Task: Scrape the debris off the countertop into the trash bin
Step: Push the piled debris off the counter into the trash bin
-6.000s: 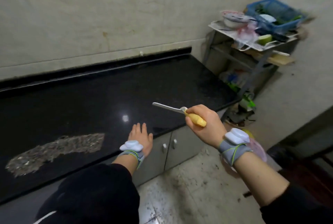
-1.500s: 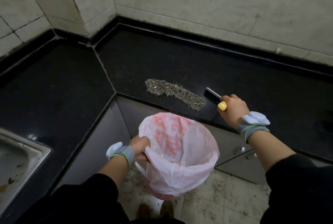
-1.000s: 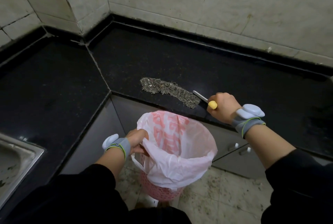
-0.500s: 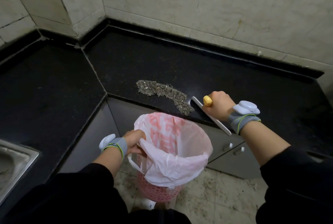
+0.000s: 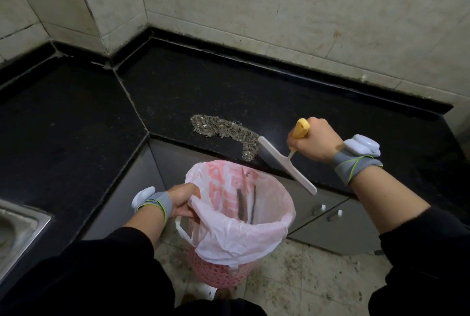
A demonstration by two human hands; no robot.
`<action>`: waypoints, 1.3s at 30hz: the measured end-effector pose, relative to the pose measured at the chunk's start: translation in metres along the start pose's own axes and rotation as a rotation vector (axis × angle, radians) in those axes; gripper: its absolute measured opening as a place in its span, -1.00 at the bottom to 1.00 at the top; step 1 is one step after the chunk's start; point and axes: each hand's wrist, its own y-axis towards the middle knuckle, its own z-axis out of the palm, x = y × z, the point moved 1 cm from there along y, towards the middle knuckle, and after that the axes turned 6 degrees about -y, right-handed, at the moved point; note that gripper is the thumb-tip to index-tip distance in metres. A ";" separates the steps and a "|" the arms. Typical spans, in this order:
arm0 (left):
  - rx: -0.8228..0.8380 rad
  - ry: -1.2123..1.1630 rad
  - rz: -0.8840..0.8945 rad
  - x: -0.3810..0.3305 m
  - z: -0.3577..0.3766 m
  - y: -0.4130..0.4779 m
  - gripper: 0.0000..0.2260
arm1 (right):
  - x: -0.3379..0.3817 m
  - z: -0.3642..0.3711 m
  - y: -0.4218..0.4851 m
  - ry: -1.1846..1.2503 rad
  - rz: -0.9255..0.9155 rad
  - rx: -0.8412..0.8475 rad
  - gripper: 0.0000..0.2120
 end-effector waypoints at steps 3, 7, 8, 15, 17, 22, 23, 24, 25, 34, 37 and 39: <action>-0.004 -0.007 -0.010 0.001 0.001 -0.003 -0.86 | 0.001 0.006 0.009 -0.044 0.024 -0.063 -0.80; -0.045 -0.012 -0.018 0.003 -0.001 -0.003 -0.86 | 0.004 0.023 0.030 -0.121 -0.012 -0.067 -0.82; -0.070 -0.015 -0.015 0.003 -0.001 -0.004 -0.85 | 0.004 0.027 0.035 -0.121 -0.009 -0.055 -0.82; -0.159 -0.027 -0.004 0.002 -0.014 -0.004 -0.87 | 0.008 0.033 0.036 -0.170 -0.107 0.046 -0.88; -0.170 -0.019 0.006 0.000 -0.014 -0.006 -0.87 | 0.009 0.028 0.030 -0.184 -0.157 0.070 -0.80; -0.157 -0.023 0.001 -0.001 -0.012 -0.007 -0.87 | 0.010 0.021 0.018 -0.142 -0.154 0.079 -0.73; -0.152 -0.024 0.000 0.000 -0.013 -0.006 -0.88 | 0.010 0.019 0.018 -0.118 -0.125 0.057 -0.72; -0.148 -0.025 0.005 0.000 -0.013 -0.006 -0.88 | 0.010 0.018 0.018 -0.104 -0.095 0.030 -0.71; -0.143 -0.029 0.006 0.000 -0.013 -0.005 -0.88 | 0.008 0.018 0.019 -0.103 -0.065 0.012 -0.72; -0.120 -0.030 0.008 0.002 -0.013 -0.005 -0.89 | 0.022 0.018 0.011 -0.162 -0.078 0.094 -0.74; -0.114 -0.029 0.015 0.001 -0.013 -0.004 -0.89 | 0.022 0.016 0.007 -0.132 -0.099 0.110 -0.77; -0.103 -0.031 0.011 0.001 -0.012 -0.005 -0.88 | 0.020 0.013 0.004 -0.080 -0.105 0.127 -0.76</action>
